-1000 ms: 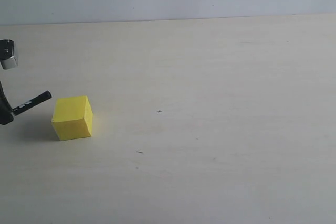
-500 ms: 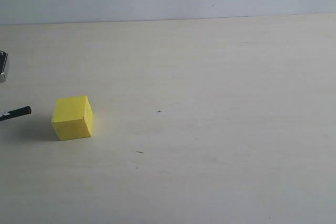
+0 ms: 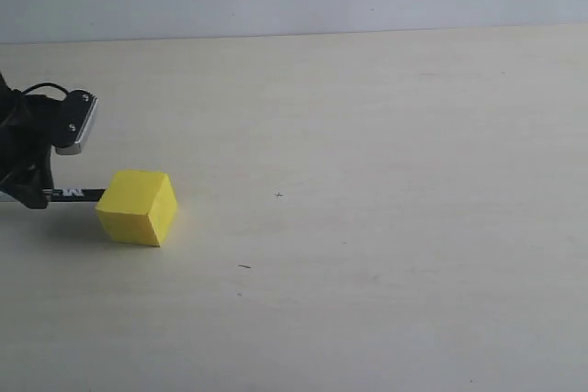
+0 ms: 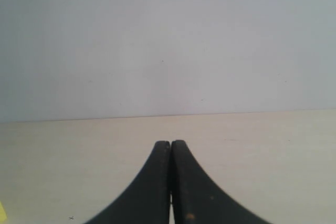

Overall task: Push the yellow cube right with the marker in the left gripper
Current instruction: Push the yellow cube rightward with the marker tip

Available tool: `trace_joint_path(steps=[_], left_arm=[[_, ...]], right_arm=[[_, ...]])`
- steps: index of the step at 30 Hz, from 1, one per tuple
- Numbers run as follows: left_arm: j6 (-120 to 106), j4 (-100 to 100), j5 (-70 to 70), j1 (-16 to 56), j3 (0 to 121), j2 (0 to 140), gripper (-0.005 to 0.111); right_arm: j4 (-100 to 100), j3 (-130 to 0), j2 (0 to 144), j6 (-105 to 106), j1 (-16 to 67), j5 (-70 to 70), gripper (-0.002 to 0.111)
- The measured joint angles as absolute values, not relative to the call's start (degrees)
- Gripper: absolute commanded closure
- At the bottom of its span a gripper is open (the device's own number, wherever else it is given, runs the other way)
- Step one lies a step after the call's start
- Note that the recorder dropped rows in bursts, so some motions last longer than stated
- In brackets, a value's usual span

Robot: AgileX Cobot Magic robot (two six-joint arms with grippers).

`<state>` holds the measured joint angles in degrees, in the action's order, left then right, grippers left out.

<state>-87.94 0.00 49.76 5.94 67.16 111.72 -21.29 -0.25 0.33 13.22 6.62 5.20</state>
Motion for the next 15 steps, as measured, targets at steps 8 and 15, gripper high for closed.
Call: trace_joint_path(steps=[8,15], left_arm=[[-85.31,1.18,49.38,3.66,67.16,111.72,0.107],[-84.97,2.04,50.02,0.07,67.16,111.72,0.107]], right_arm=[[-21.29,-0.25,0.33,13.22,6.62,5.2,0.108],[-21.29,-0.25,0.33,13.22,6.62,5.2,0.108]])
